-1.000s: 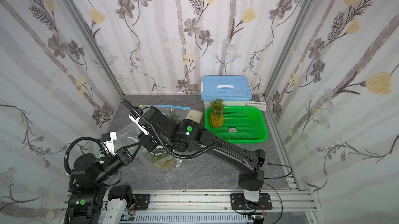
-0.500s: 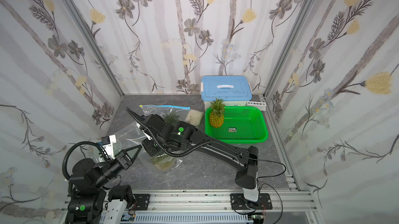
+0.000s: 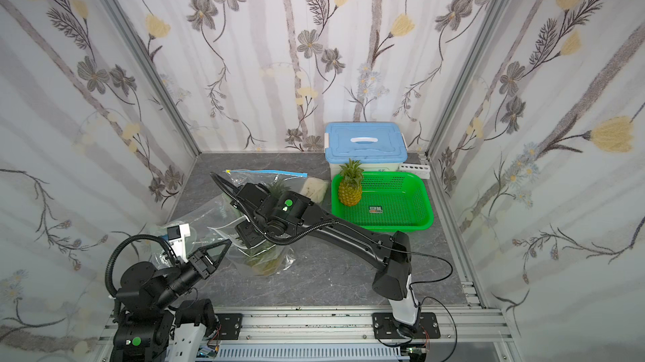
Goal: Open the zip-top bag and take out the pineapple
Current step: Open the zipper of the food storage bag at the center of the board, then pick up the pineapple from the zipper food storage bag.
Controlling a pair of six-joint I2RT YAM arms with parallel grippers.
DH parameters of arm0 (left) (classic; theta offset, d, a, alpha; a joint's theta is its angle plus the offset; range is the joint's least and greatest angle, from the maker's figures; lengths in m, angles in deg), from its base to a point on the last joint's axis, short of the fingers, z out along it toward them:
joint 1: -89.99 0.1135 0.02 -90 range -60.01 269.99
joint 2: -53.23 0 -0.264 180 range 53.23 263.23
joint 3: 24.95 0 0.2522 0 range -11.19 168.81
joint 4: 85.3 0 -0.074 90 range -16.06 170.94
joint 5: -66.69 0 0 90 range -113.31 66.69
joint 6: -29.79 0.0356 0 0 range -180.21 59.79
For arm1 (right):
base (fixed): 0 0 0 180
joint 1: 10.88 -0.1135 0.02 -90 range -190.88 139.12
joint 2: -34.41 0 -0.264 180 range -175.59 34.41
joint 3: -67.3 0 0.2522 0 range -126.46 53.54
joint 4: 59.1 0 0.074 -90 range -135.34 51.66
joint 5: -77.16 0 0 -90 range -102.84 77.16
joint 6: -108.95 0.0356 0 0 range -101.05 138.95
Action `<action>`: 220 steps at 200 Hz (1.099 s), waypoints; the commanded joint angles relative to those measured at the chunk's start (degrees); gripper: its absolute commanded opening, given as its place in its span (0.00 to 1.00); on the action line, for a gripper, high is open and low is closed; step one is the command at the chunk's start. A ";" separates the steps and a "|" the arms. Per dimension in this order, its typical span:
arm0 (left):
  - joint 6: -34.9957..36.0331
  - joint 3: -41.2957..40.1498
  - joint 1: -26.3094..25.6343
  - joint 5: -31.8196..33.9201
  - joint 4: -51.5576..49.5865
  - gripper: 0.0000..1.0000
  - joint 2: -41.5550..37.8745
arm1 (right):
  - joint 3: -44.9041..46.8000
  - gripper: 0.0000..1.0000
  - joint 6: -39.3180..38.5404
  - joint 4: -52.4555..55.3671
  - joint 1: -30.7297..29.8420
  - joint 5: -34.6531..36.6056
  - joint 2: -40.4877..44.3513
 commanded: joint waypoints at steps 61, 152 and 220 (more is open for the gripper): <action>-0.14 -1.91 0.00 -0.53 0.09 0.00 -2.07 | 8.09 0.67 2.52 -2.84 -0.61 -3.68 -4.12; 0.60 -1.92 0.00 2.62 3.77 0.68 1.85 | 13.55 0.00 2.54 -6.81 1.38 3.41 11.63; -7.82 -9.04 0.00 -6.51 21.44 1.00 6.19 | 12.51 0.00 -1.13 -6.77 5.59 5.68 25.57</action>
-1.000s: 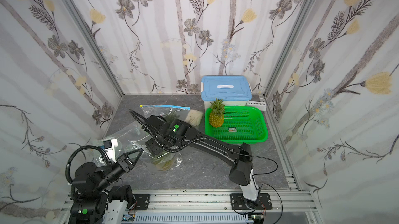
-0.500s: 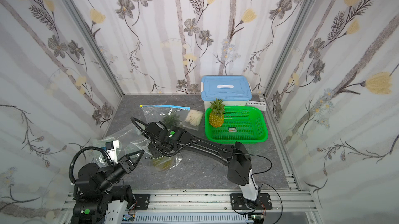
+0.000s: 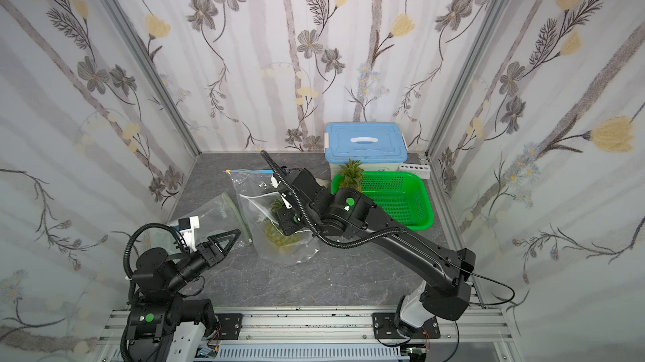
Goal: Open the zip-top bag and take out the pineapple
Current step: Pick up the pineapple from the zipper food storage bag.
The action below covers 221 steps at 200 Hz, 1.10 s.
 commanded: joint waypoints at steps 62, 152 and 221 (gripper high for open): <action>-15.92 -13.76 -0.09 -6.07 26.28 1.00 -1.22 | -12.31 0.00 -4.62 -2.32 4.29 -2.07 1.66; -23.65 -19.58 -0.74 8.20 37.37 1.00 -5.54 | -13.33 0.00 -4.19 -4.30 4.12 -8.87 4.46; -25.94 -19.98 -4.12 12.66 44.41 0.98 -4.57 | -13.31 0.00 -3.83 -6.70 1.85 -10.70 3.40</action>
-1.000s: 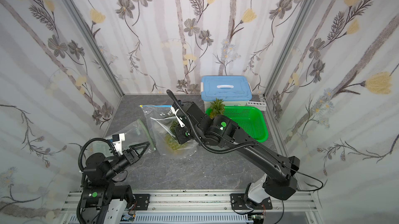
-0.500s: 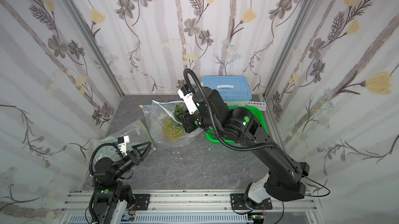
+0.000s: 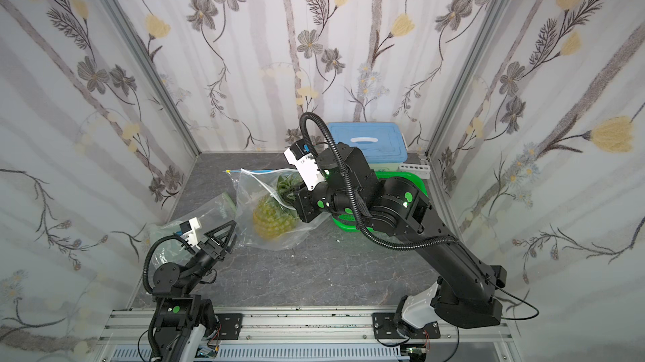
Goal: Open the zip-top bag and take out the pineapple
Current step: Pick up the pineapple from the zipper food storage bag.
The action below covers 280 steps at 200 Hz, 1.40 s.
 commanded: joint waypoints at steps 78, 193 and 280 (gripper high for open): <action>2.41 3.60 -6.49 4.65 1.39 0.03 0.03 | -2.74 0.00 0.35 -13.62 -2.11 -2.39 -4.39; 20.15 11.19 -6.46 29.32 -36.16 0.00 -5.40 | 9.30 0.00 -0.64 -11.15 0.99 11.02 13.09; 25.84 12.79 -6.45 35.21 -41.81 0.00 -1.20 | 12.26 0.00 -2.49 -15.74 7.32 16.57 19.67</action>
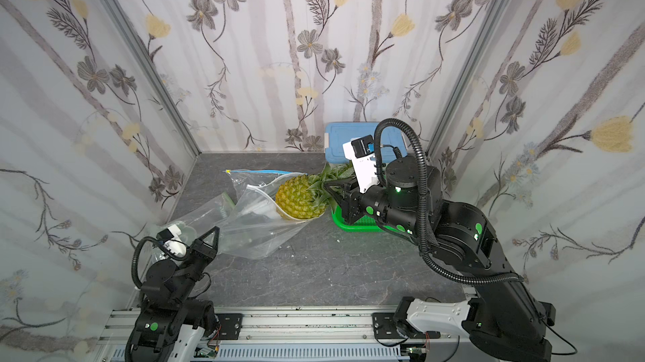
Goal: Open the zip-top bag and take out the pineapple
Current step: Pick up the pineapple from the zipper food storage bag.
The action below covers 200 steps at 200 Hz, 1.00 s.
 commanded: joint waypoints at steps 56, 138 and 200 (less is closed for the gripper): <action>1.71 -3.88 0.17 -4.43 3.23 0.00 2.92 | -4.17 0.00 -2.38 -17.45 2.27 -2.47 -6.48; 9.57 0.92 0.04 -8.96 -0.29 0.00 9.18 | -7.57 0.00 -1.42 -22.92 2.25 -13.48 -10.19; 16.51 6.79 -0.49 -7.68 -4.72 0.00 15.02 | -6.54 0.00 -1.66 -24.89 2.16 -11.95 -8.40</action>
